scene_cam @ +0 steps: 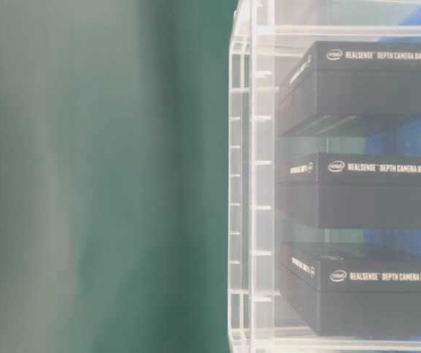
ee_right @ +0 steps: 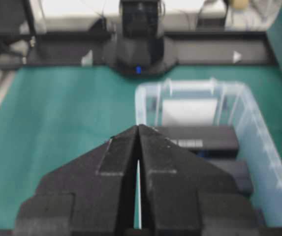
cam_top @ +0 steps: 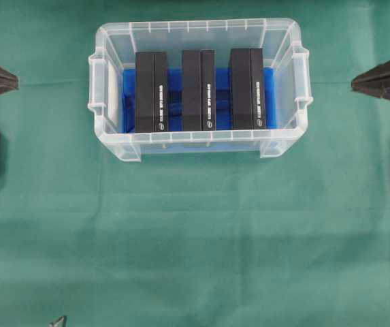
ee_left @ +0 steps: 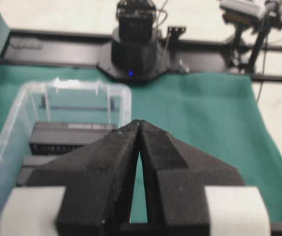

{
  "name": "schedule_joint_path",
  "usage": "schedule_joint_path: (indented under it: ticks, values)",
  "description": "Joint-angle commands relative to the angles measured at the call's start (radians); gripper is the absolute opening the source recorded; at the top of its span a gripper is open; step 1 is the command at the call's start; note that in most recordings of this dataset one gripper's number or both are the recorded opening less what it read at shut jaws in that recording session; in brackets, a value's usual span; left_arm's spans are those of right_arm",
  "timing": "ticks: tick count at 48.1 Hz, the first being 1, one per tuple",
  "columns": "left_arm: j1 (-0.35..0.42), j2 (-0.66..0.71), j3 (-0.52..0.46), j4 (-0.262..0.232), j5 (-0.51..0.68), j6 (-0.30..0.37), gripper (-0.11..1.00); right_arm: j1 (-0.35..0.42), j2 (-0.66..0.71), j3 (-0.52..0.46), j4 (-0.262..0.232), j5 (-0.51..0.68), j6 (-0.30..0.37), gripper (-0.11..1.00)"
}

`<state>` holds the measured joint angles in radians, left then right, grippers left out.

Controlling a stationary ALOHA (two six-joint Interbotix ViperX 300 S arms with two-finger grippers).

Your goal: Take the box out of the case with the right arm.

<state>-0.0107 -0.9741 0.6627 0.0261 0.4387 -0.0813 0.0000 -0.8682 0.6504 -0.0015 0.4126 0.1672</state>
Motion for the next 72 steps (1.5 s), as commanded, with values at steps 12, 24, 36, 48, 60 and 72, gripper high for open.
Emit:
schedule_joint_path:
  ticks: [12, 24, 36, 48, 60, 72]
  values:
    - [-0.005, 0.058, -0.13, 0.002, 0.4, 0.0, 0.0, -0.005, 0.041, -0.089, -0.003, 0.449, 0.071, 0.0]
    - [-0.021, 0.121, -0.189, 0.002, 0.764, 0.002, 0.0, -0.006, 0.117, -0.155, -0.015, 0.925, 0.158, 0.0]
    - [-0.046, 0.164, -0.206, 0.0, 0.93, 0.0, 0.0, -0.006, 0.164, -0.189, -0.015, 1.048, 0.166, 0.0]
    - [-0.048, 0.164, -0.213, 0.0, 0.936, -0.015, 0.0, -0.006, 0.172, -0.19, -0.015, 1.051, 0.212, 0.0]
    - [-0.049, 0.164, -0.213, 0.0, 0.946, -0.043, 0.0, -0.005, 0.206, -0.196, -0.028, 1.058, 0.592, 0.0]
    - [-0.06, 0.164, -0.213, 0.0, 0.959, -0.043, 0.0, -0.006, 0.221, -0.196, -0.041, 1.124, 1.132, 0.0]
